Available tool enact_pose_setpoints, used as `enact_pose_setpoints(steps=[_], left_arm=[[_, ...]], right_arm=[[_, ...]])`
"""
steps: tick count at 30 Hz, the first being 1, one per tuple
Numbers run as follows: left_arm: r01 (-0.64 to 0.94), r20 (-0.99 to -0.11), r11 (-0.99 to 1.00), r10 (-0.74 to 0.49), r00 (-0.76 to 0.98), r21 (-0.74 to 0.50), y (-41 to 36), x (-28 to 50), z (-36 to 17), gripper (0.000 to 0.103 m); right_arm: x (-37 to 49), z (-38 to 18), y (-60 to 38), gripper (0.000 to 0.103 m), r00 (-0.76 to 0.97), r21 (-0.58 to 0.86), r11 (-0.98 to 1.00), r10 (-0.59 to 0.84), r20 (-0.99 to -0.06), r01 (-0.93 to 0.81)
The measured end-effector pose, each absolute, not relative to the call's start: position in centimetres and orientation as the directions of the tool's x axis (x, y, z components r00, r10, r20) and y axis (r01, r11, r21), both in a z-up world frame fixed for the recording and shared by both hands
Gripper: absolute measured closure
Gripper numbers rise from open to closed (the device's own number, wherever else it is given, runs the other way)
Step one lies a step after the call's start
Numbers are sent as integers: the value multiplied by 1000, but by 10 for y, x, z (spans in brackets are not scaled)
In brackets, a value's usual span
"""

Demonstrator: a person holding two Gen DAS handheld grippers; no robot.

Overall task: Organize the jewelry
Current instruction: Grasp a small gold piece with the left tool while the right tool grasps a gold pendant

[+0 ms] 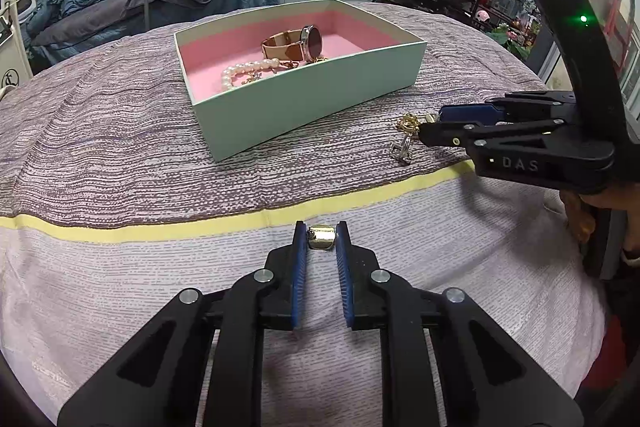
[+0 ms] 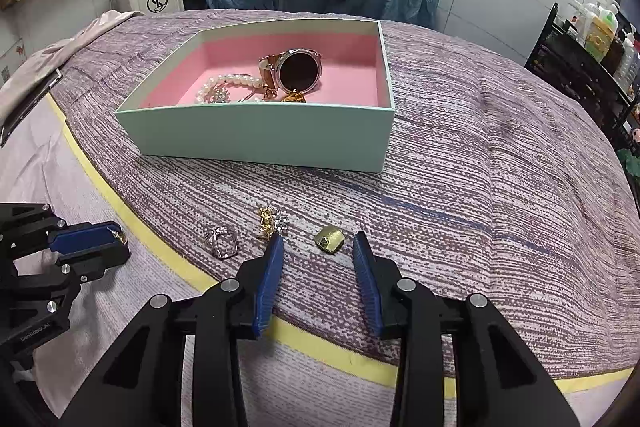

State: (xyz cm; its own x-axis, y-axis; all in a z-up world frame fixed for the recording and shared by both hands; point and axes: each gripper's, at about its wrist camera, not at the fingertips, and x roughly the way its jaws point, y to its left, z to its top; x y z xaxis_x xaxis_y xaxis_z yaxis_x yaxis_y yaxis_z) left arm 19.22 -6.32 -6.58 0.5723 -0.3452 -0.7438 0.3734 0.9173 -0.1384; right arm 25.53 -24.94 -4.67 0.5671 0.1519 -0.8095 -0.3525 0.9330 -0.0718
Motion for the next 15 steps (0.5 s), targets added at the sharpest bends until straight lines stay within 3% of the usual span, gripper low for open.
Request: enact_pose_setpoints(steps=[8, 15], left_arm=[[373, -741, 914, -359, 568, -157, -62, 195, -67, 88], [373, -736, 912, -368, 568, -168, -60, 195, -67, 88]], right_arm=[[259, -47, -246, 85, 566, -65, 932, 160, -809, -357], [258, -47, -247, 90, 566, -55, 935, 164, -808, -351]])
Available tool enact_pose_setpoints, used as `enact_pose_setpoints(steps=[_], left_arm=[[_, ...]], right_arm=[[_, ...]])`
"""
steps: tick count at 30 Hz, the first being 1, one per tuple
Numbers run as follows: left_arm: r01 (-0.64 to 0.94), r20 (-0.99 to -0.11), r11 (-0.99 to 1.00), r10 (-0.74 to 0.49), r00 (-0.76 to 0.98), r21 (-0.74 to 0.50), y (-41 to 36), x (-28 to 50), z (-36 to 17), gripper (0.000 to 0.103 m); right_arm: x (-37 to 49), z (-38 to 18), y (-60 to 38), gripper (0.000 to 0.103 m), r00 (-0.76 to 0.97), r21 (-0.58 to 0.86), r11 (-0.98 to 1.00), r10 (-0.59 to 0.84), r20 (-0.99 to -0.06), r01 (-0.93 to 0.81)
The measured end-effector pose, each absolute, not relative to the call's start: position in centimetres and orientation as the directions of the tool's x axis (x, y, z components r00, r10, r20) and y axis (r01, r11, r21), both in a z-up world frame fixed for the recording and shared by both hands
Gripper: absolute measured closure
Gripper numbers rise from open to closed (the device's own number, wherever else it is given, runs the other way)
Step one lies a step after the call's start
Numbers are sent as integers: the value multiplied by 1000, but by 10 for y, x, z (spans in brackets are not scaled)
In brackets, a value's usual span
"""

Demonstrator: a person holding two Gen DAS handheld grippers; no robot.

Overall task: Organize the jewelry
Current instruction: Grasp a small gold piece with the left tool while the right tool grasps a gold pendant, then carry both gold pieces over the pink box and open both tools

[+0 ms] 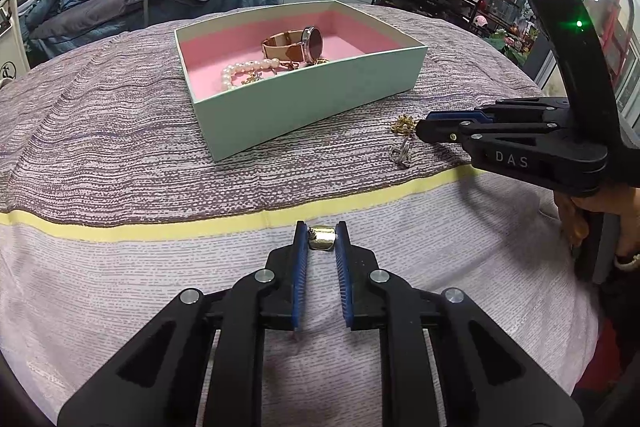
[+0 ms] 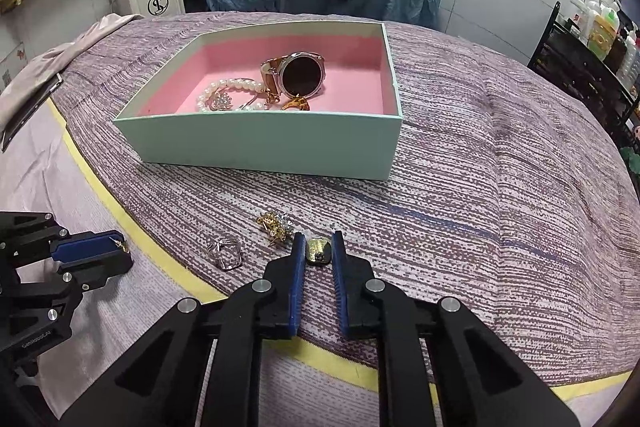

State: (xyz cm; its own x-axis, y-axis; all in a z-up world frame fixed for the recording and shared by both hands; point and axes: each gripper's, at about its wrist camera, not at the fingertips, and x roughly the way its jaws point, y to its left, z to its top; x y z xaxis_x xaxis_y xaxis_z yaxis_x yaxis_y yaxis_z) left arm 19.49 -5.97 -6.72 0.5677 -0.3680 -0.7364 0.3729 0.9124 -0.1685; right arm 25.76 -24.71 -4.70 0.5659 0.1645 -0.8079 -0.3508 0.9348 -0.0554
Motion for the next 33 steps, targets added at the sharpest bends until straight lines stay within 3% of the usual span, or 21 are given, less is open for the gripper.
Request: enact_pose_setpoints(steps=[33], left_arm=[[408, -683, 890, -428, 592, -205, -49, 178, -33, 88]], right_arm=[[222, -17, -235, 90, 564, 44, 904, 302, -769, -425]])
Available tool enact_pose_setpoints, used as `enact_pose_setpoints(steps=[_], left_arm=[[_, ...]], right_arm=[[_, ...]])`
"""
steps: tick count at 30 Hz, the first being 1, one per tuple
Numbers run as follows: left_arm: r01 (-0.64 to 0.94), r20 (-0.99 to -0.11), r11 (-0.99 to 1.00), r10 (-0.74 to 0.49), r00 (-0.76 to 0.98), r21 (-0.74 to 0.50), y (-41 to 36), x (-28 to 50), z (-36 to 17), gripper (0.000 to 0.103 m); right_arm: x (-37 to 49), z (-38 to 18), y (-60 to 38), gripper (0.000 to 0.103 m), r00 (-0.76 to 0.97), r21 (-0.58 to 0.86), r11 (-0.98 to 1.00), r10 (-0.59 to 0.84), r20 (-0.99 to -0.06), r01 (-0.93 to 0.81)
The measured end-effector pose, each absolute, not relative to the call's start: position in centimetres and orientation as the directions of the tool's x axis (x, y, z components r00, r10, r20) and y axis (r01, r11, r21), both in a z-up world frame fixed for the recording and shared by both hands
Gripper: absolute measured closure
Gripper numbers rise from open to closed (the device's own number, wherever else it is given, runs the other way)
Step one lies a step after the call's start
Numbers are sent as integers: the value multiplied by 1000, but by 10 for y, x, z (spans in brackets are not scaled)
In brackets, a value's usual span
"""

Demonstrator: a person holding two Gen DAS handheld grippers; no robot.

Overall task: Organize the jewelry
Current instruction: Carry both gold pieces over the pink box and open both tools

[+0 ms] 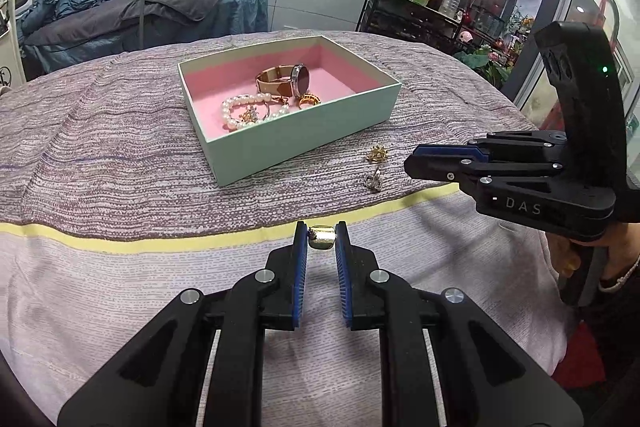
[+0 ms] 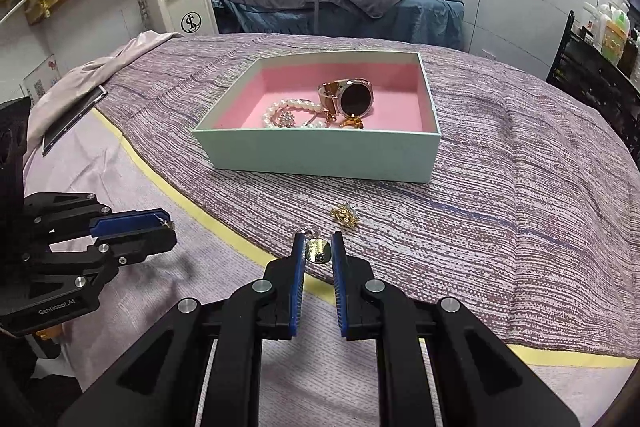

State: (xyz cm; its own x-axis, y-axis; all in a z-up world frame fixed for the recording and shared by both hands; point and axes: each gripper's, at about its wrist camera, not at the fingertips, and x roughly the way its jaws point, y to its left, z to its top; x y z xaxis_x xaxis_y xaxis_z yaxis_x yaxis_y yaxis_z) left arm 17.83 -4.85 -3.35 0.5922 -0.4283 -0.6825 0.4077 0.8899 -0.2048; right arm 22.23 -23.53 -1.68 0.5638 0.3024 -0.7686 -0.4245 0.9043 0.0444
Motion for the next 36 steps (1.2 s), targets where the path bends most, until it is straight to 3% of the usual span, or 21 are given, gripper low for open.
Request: enact_pose_setpoints(steps=[21, 36], left_arm=[[397, -671, 908, -380, 636, -137, -46, 258, 2, 88], [429, -780, 880, -412, 472, -205, -66, 324, -16, 88]], right_arm=[[271, 15, -208, 90, 568, 43, 883, 337, -751, -467], [335, 0, -207, 90, 525, 57, 912, 283, -803, -405]])
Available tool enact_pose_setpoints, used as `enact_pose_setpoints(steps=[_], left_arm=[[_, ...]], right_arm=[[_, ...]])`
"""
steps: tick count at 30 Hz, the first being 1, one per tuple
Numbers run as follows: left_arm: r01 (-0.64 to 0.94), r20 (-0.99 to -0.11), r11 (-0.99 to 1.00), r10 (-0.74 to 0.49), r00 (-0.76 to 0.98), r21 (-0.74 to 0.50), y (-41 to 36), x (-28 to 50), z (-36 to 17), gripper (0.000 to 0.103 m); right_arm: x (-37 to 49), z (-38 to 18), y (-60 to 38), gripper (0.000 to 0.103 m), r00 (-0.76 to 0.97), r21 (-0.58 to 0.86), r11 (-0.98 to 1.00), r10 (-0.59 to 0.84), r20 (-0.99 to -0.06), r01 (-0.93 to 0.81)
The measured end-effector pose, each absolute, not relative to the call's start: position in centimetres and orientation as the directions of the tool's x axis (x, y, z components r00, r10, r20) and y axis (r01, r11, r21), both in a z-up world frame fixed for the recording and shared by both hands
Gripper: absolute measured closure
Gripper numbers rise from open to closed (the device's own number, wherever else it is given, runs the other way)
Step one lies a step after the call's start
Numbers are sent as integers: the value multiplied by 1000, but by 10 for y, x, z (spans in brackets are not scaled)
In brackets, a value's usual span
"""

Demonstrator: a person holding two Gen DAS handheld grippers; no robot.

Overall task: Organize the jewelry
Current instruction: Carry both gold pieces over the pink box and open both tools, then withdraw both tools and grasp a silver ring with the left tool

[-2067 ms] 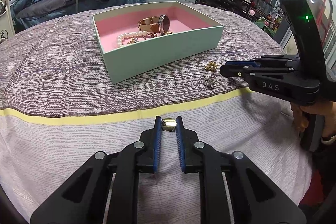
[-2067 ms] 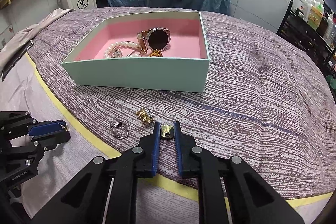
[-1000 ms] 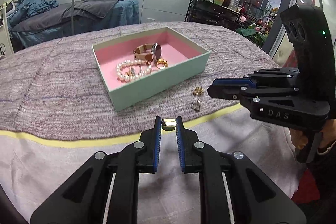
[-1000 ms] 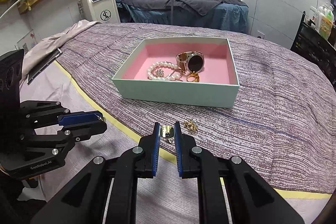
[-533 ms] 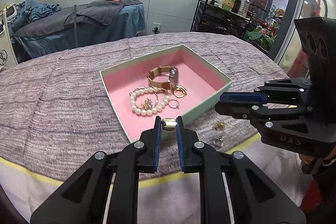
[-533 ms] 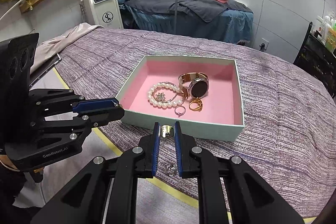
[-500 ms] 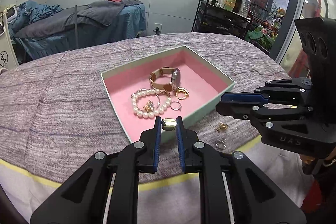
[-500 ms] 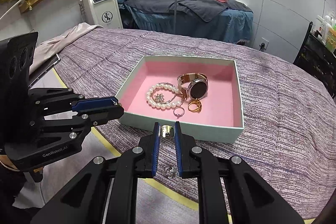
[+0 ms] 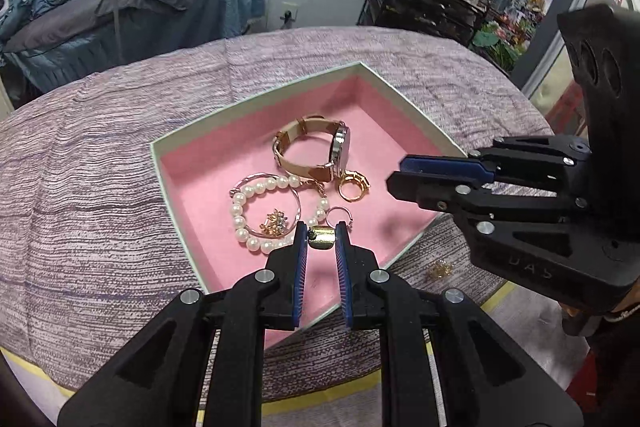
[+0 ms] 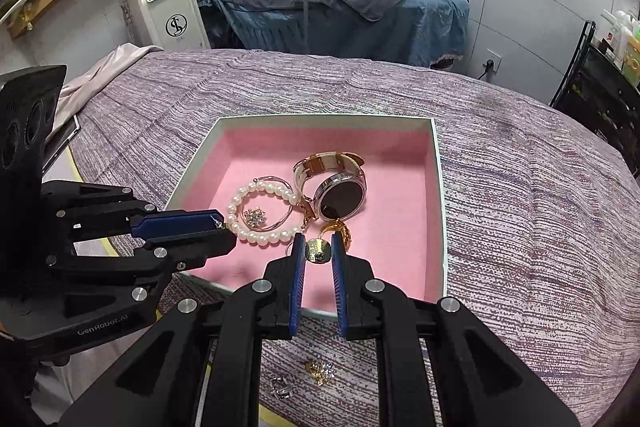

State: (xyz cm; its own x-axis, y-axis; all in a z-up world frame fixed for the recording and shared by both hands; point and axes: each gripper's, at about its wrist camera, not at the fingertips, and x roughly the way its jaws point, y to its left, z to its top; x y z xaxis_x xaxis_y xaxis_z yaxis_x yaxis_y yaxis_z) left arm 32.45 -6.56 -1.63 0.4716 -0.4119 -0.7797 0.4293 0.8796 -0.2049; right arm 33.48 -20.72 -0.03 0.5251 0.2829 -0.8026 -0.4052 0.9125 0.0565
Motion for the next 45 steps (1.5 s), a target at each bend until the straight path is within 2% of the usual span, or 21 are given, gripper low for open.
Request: enact_pose_setpoints(steps=[12, 22, 24, 25, 27, 29, 30, 32, 40, 42, 44, 45], left_arm=[[399, -831, 880, -414, 372, -259, -63, 353, -38, 88], [409, -833, 892, -367, 413, -191, -65, 350, -37, 88], [408, -826, 894, -365, 429, -183, -63, 348, -33, 88], [406, -822, 896, -363, 439, -179, -62, 347, -30, 86], [400, -810, 901, -357, 465, -167, -59, 343, -24, 73], [391, -788, 907, -354, 504, -156, -54, 336, -15, 49], [387, -775, 909, -354, 523, -153, -50, 332, -11, 46], [378, -754, 915, -347, 558, -141, -46, 323, -5, 38], [342, -651, 934, -324, 686, -105, -35, 260, 8, 16], [359, -648, 930, -323, 690, -81, -41, 243, 3, 15], [383, -656, 922, -326, 681, -62, -48, 230, -4, 15], [389, -661, 920, -323, 677, -51, -51, 224, -8, 15]], right_arm=[[359, -23, -199, 90, 461, 21, 915, 222, -859, -402], [358, -32, -196, 90, 472, -23, 912, 190, -861, -409], [356, -31, -195, 87, 484, -41, 909, 183, -856, -415], [354, -29, -195, 83, 490, -45, 908, 183, -852, -417], [352, -26, -196, 80, 502, -43, 908, 190, -844, -416], [349, -22, -199, 74, 519, -42, 910, 197, -832, -413], [348, -20, -200, 72, 526, -40, 911, 200, -827, -411], [342, -14, -206, 62, 538, -19, 915, 220, -814, -403], [312, 1, -233, 34, 603, 39, 939, 250, -758, -340], [305, 2, -240, 33, 613, 62, 942, 263, -745, -330], [296, 5, -244, 27, 630, 51, 946, 253, -734, -321], [292, 6, -245, 27, 643, 31, 954, 226, -732, -300]])
